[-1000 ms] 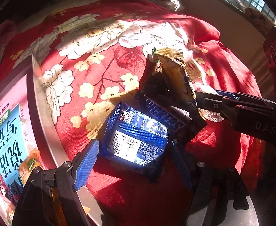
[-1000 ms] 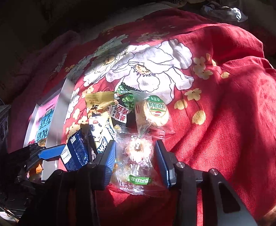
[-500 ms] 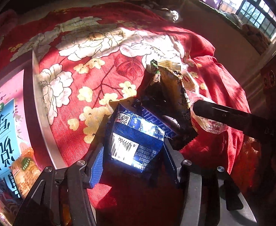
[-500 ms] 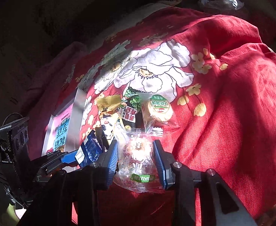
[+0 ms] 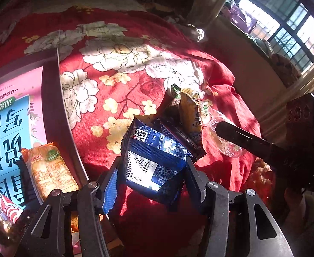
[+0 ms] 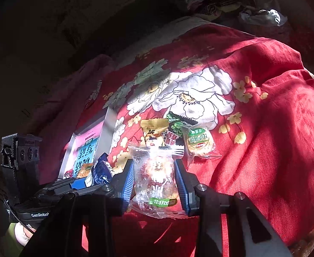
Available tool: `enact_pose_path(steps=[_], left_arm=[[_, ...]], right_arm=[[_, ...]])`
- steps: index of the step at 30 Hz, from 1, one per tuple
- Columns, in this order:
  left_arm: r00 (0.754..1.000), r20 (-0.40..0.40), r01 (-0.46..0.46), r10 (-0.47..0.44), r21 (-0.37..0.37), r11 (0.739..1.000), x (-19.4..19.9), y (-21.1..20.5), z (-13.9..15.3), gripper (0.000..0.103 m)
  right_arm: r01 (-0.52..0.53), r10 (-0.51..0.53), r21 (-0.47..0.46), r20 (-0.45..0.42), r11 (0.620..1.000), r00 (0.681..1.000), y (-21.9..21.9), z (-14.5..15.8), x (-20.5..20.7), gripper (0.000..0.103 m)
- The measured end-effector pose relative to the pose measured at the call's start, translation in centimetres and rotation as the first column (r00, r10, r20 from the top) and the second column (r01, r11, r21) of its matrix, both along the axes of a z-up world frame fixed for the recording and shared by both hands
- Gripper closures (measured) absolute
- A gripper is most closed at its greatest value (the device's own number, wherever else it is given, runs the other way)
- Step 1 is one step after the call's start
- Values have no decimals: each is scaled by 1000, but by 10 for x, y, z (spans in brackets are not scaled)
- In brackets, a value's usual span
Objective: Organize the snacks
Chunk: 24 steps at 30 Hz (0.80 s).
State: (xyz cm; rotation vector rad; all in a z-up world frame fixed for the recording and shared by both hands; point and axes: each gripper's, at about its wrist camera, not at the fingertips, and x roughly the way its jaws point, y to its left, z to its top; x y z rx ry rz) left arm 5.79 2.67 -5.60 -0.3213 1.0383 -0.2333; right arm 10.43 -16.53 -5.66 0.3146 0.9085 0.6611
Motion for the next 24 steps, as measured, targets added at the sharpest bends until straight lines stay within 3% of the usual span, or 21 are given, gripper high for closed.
enact_pose_path(steps=[13, 24], left_arm=[[998, 34, -60, 60, 0, 998, -21, 24, 18, 46], [992, 51, -116, 116, 6, 993, -41, 44, 29, 46]], right_arm=[[-138, 140, -27, 144, 990, 980, 40, 21, -27, 65], [-224, 226, -34, 182, 974, 957, 64, 25, -46, 65]])
